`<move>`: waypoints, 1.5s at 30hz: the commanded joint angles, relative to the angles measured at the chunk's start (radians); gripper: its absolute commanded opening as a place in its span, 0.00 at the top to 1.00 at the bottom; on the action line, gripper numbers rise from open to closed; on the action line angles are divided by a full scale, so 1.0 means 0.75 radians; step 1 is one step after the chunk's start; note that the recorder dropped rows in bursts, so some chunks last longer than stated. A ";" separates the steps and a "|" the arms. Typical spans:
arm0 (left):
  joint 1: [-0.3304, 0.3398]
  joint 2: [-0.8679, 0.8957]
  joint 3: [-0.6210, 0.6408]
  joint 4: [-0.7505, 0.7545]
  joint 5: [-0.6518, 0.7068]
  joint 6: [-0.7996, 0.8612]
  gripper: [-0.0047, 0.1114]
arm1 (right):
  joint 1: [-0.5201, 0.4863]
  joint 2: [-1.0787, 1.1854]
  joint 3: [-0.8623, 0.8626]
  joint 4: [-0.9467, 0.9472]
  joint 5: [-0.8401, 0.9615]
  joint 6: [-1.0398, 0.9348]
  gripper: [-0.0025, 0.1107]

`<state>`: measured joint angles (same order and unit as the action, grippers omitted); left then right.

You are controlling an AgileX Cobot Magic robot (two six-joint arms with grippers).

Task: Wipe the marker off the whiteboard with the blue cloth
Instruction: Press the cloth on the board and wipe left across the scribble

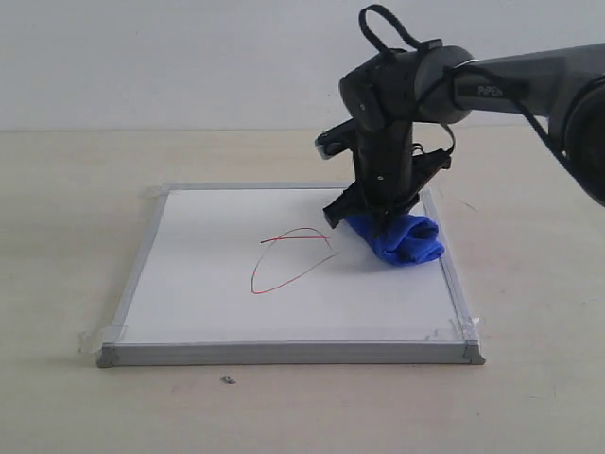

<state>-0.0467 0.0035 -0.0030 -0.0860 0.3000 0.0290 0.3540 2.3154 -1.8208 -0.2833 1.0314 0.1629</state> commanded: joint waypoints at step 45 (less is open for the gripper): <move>0.004 -0.005 0.004 0.002 -0.010 0.002 0.92 | 0.018 0.073 0.006 0.239 -0.316 0.168 0.98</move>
<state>-0.0467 0.0035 -0.0030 -0.0860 0.3000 0.0290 0.4059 2.3375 -1.8330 -0.0619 0.8149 0.2373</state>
